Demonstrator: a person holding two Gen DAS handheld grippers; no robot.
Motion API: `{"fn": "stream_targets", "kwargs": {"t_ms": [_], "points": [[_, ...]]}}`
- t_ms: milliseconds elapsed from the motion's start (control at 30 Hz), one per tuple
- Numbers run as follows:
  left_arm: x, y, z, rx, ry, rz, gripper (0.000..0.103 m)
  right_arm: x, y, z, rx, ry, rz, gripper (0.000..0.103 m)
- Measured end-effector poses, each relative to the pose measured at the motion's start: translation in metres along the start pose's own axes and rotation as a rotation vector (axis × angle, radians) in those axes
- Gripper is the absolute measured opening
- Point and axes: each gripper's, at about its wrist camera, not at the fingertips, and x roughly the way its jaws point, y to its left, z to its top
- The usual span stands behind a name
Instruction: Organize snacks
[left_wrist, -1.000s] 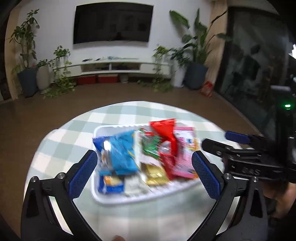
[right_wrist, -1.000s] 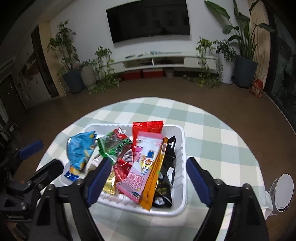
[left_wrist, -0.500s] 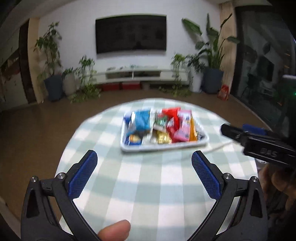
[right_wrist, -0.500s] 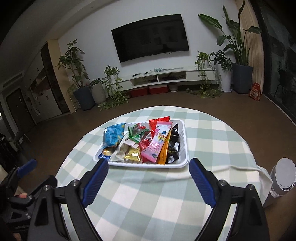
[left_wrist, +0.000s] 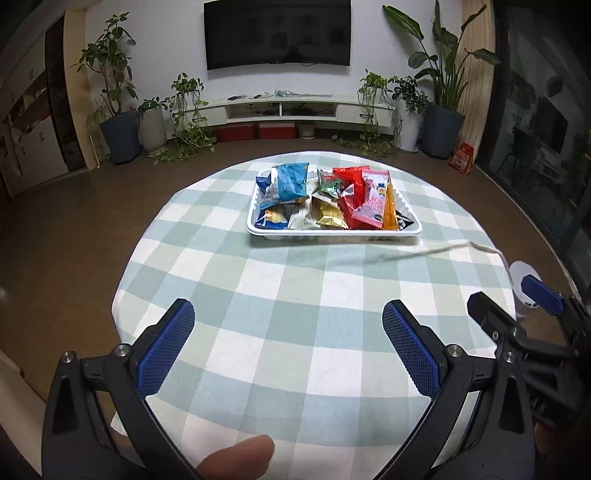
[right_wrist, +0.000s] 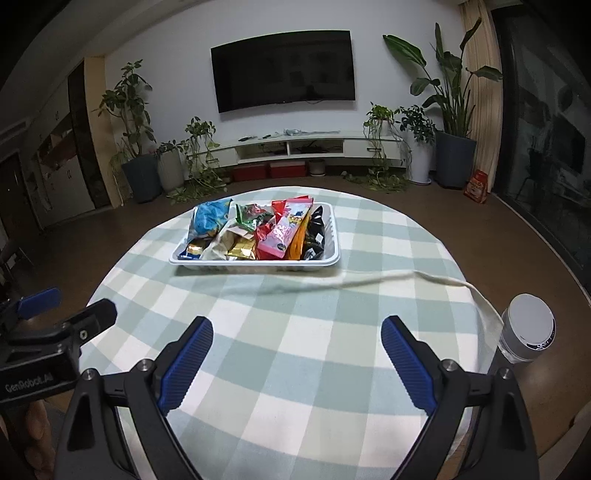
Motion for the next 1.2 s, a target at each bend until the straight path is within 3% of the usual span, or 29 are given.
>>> {"fn": "stream_targets", "kwargs": {"t_ms": [433,1200], "points": [[0.018,0.004,-0.002,-0.005,0.03,0.036,0.103,-0.004,0.005,-0.009,-0.019,0.012,-0.017,0.095],[0.028,0.009,-0.01,-0.024,0.05,0.018,0.103,-0.006,0.005,-0.008,-0.026,0.026,-0.028,0.095]]}}
